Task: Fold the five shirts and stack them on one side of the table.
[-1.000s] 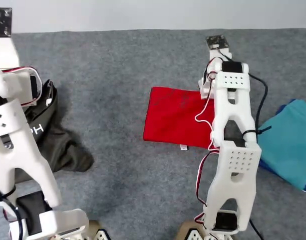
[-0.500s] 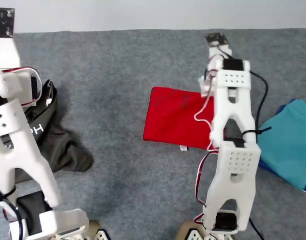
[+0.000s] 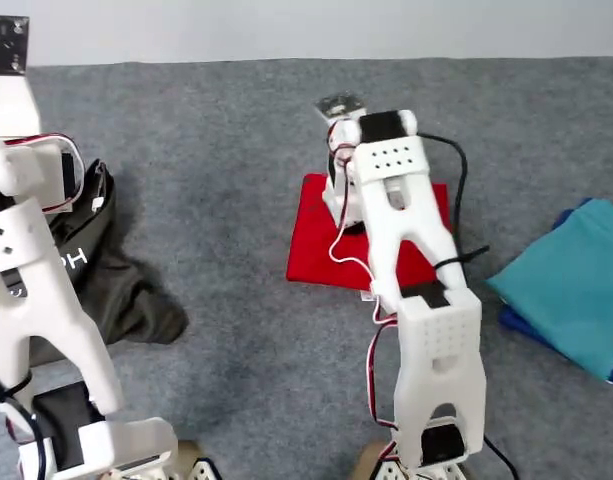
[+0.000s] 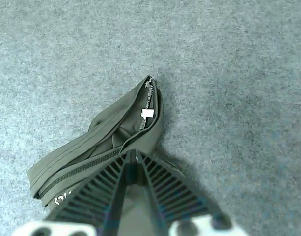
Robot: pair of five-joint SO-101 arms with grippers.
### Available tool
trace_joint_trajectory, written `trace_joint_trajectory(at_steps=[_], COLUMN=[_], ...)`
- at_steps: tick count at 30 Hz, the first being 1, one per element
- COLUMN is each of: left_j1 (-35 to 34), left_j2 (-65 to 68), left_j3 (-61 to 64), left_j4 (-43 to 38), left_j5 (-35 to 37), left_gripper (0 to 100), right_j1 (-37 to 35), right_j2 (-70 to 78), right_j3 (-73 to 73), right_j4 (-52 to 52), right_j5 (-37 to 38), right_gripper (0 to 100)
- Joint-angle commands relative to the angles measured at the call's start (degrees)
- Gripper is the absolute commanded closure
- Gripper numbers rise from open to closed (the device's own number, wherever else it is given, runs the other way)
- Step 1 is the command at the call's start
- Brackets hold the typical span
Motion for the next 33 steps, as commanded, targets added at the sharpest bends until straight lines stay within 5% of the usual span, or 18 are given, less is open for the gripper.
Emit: trace_joint_trajectory(at_steps=[1,6,13,19,28,33], left_j1=[-0.4,-0.4,-0.4,-0.4,-0.4,-0.4], left_j2=[-2.2,-2.2,-2.2,-2.0,-1.7,-1.7], left_j3=[-0.2,-0.2,-0.2,-0.2,-0.2,-0.2], left_j4=[1.1,1.1,1.1,1.1,1.1,1.1], left_j5=[-0.5,-0.5,-0.5,-0.5,-0.5,-0.6], left_gripper=[99,99,99,99,99,99], right_j1=[-0.4,1.3,3.8,9.5,14.5,14.1], right_j2=[6.0,10.2,-2.9,-5.7,0.9,3.2], right_j3=[-3.4,-7.6,-9.4,-8.7,-8.7,-8.7], right_j4=[0.9,2.5,2.5,2.5,2.5,2.7], right_j5=[-0.4,-0.4,-0.4,-5.3,-7.6,-13.6], right_gripper=[98.8,98.8,98.3,80.8,78.2,67.6])
